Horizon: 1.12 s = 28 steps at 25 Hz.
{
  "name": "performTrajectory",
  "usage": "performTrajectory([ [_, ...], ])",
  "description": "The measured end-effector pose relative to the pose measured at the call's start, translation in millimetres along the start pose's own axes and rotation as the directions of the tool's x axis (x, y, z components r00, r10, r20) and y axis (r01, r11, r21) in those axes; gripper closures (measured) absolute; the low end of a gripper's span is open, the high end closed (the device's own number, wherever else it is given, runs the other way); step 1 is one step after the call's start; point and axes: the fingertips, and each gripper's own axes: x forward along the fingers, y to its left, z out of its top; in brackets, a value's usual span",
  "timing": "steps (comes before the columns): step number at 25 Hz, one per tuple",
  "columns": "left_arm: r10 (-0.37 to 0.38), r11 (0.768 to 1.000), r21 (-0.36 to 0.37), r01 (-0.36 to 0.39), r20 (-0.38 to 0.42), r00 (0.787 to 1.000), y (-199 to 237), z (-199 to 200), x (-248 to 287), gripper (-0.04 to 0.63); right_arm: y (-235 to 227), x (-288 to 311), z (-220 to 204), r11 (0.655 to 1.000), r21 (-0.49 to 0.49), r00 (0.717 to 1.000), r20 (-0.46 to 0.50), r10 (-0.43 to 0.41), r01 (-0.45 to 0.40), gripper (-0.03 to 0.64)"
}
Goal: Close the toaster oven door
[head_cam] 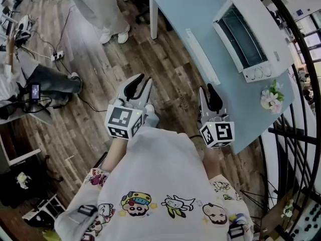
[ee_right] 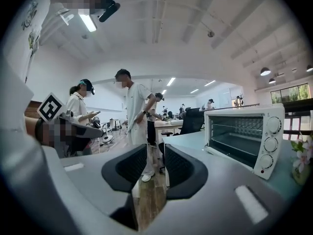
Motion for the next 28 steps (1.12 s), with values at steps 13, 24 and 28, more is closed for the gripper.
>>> performTrajectory([
  [13,-0.094,0.995,0.01,0.095,-0.067,0.993,49,3,39,0.499,-23,34,-9,0.984,0.041,0.985,-0.045,-0.169,0.171,0.502],
  [24,-0.12,0.992,0.027,0.123,-0.092,0.989,90,22,120,0.499,-76,100,-13,0.969,0.078,0.971,-0.059,-0.23,0.235,0.499],
  [28,-0.176,0.982,0.055,0.182,-0.092,0.98,96,51,175,0.499,-112,123,1,0.949,0.101,0.954,-0.049,-0.296,0.299,0.499],
])
